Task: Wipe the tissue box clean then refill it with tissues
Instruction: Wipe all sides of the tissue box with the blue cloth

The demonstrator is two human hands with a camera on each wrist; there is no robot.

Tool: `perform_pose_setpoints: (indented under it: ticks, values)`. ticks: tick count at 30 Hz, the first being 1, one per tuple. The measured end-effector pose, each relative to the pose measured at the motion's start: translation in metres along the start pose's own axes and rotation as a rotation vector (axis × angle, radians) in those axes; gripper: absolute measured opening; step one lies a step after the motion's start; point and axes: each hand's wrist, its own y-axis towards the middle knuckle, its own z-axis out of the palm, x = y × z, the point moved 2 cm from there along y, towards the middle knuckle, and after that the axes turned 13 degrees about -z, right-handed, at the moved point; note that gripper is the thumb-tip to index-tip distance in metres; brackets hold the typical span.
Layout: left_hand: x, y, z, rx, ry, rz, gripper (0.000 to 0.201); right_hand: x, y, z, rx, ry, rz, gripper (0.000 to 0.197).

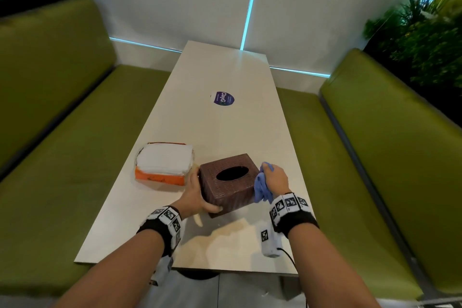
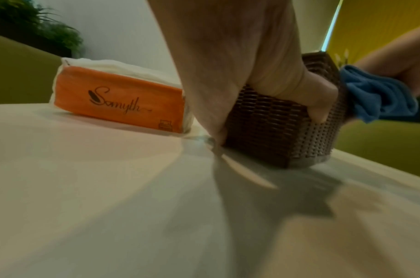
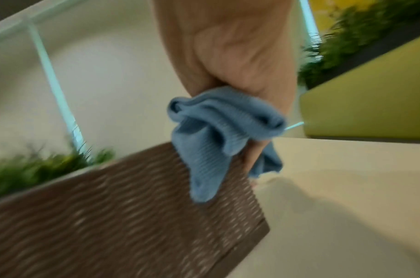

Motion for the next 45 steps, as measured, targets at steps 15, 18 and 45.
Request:
perform_pose_setpoints:
  ticks: [15, 18, 45]
  values:
    - [-0.032, -0.006, -0.024, 0.241, 0.103, -0.005, 0.129, -0.001, -0.023, -0.023, 0.124, 0.668, 0.259, 0.033]
    - [-0.027, -0.004, -0.025, 0.194, 0.034, -0.063, 0.106, 0.007, -0.024, -0.025, 0.166, 0.586, 0.264, 0.033]
    - [-0.011, 0.005, -0.014, -0.029, 0.010, 0.134, 0.083, 0.095, -0.044, 0.086, 0.129, -0.905, -0.532, 0.079]
